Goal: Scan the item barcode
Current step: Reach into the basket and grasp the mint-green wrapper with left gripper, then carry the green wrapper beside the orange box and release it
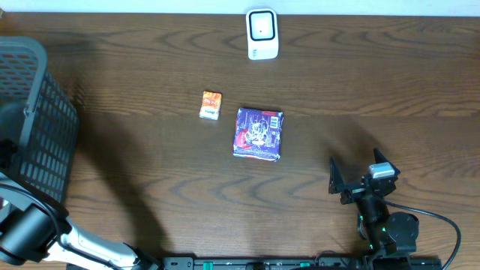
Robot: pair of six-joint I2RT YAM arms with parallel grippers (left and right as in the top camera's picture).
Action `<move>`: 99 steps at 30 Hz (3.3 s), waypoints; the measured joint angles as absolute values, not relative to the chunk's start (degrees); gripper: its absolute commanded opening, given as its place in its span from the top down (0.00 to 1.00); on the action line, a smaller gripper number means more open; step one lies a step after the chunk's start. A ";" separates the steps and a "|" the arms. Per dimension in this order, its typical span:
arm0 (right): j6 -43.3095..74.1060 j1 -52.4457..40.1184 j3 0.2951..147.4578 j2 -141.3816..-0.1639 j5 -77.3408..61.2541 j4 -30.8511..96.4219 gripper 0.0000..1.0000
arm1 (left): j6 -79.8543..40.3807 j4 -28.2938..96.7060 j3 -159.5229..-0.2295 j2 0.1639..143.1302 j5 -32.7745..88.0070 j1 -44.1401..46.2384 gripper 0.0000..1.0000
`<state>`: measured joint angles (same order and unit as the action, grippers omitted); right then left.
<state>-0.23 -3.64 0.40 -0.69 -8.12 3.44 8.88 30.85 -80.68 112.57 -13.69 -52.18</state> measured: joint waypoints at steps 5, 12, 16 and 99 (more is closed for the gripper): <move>-0.23 -3.64 0.40 -0.69 -8.12 3.44 0.01 | 9.08 31.48 -80.79 114.96 -10.31 -53.32 0.07; -0.23 -3.64 0.40 -0.69 -8.12 3.44 0.01 | 8.36 33.45 -81.67 116.14 1.87 -53.82 0.56; -0.23 -3.64 0.40 -0.69 -8.12 3.44 0.01 | 6.31 34.48 -81.69 115.90 6.85 -53.84 0.73; -0.23 -3.64 0.40 -0.69 -8.12 3.44 0.01 | -13.76 16.40 -83.02 84.53 -2.98 6.35 0.21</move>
<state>-0.23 -3.64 0.40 -0.69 -8.12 3.44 -13.76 16.40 -83.02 84.53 -2.98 6.35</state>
